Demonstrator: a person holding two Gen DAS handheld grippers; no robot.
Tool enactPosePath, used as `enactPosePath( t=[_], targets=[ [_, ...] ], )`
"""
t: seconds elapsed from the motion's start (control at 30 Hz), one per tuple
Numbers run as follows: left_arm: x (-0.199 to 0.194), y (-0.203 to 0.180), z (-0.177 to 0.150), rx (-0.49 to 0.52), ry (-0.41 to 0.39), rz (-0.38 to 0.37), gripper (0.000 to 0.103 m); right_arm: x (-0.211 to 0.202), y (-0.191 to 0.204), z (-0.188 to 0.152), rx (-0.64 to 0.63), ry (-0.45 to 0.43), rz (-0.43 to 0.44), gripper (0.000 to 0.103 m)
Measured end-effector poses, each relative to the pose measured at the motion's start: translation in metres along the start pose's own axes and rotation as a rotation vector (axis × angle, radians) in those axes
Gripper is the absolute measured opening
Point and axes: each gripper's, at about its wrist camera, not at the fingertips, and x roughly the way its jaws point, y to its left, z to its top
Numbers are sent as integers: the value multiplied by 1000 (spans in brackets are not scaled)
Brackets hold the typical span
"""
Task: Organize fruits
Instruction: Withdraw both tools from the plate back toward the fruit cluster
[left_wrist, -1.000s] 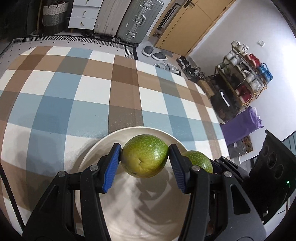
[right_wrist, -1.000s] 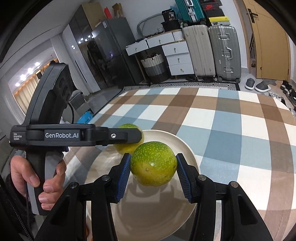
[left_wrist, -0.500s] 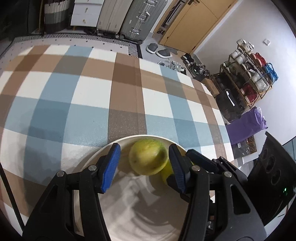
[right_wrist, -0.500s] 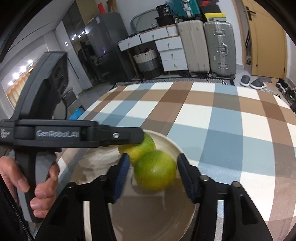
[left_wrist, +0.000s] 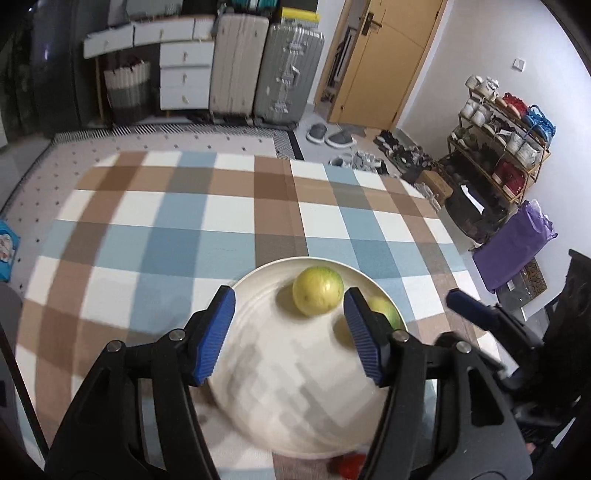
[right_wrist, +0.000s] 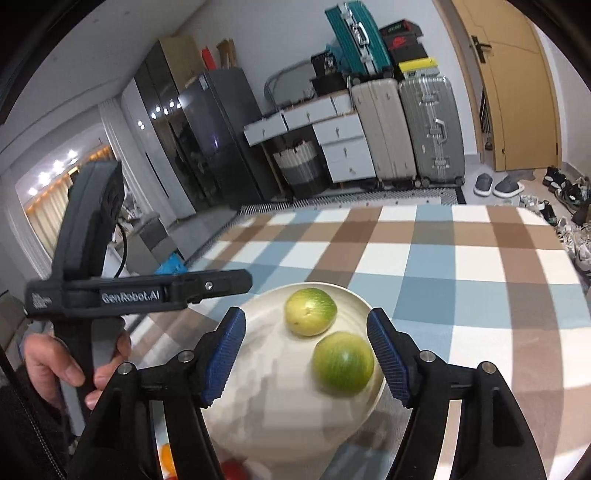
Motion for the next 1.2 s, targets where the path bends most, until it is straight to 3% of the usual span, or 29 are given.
enactPosePath(
  t=[0.23,0.5,0.63,0.7,0.8,1.2],
  targets=[
    [-73,-5,-33,14,-112,70,72,-54,31,-10,-12,-76,31,74],
    [-165,-17,-65,38,-266,150,84,-108,70,-25,-41,-152,75,92],
    [-199,-23,-86,42,-293,160,87,-131,85,-31,-45,-187,89,97],
    [-213,-24,-97,39,-302,164,88,-142,91,-35,-42,-201,91,101],
    [-230,-28,-117,28,-320,182,101,-155,101,-42,-44,-218,77,102],
    [-254,-26,-181,-11,-339,204,102,-173,108,-84,-37,-193,26,103]
  ],
)
